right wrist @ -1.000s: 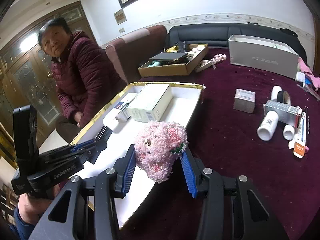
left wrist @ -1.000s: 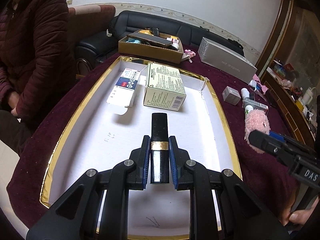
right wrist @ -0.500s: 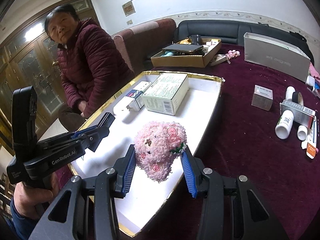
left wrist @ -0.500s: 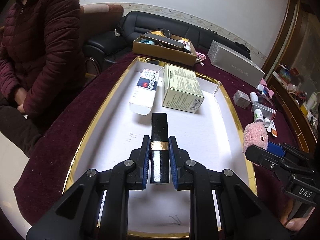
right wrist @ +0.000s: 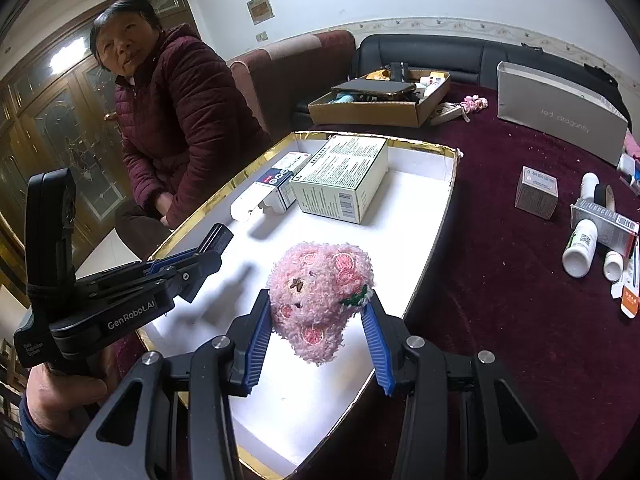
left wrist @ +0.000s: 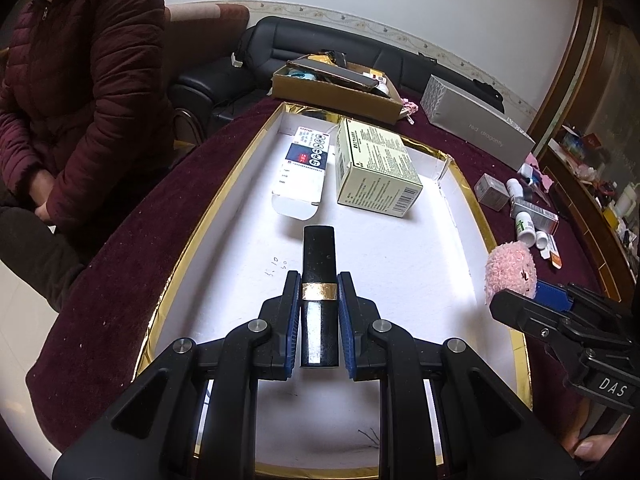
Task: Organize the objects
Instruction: 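Hold the tube and the pink ball above the tray, then lower the black tube with the left gripper while the right gripper lowers the pink ball, opening both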
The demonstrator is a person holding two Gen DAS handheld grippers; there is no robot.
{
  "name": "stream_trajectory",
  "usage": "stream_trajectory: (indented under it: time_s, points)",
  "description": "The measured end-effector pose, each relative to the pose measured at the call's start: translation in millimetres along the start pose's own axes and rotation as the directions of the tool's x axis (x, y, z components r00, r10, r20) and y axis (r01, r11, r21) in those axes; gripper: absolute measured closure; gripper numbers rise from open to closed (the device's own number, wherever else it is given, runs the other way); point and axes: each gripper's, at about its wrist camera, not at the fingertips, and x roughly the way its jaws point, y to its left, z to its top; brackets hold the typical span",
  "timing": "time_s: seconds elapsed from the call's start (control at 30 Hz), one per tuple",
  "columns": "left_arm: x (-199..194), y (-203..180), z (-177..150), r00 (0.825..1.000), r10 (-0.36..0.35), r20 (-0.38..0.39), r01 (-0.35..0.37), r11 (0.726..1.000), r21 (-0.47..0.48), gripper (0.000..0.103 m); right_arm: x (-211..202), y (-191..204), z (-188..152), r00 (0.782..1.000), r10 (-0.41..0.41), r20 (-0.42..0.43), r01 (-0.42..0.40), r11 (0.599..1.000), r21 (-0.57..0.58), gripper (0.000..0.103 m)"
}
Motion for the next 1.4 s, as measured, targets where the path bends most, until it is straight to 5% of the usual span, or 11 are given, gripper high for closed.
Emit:
stream_trajectory:
  time_s: [0.67, 1.2, 1.4]
  points:
    - [8, 6, 8, 0.999, 0.036, -0.033, -0.034, 0.998, 0.05, 0.086, 41, 5, 24, 0.994, 0.009, -0.108, -0.011, 1.0, -0.022, 0.059]
    - [23, 27, 27, 0.989, 0.106, -0.105, -0.1, 0.993, 0.068, 0.086, 102, 36, 66, 0.961, 0.03, -0.275, -0.048, 0.997, -0.058, 0.058]
    - [30, 31, 35, 0.987, 0.077, -0.141, -0.071, 0.996, 0.045, 0.086, 120, 38, 73, 0.948, 0.032, -0.316, -0.049, 0.998, -0.047, 0.058]
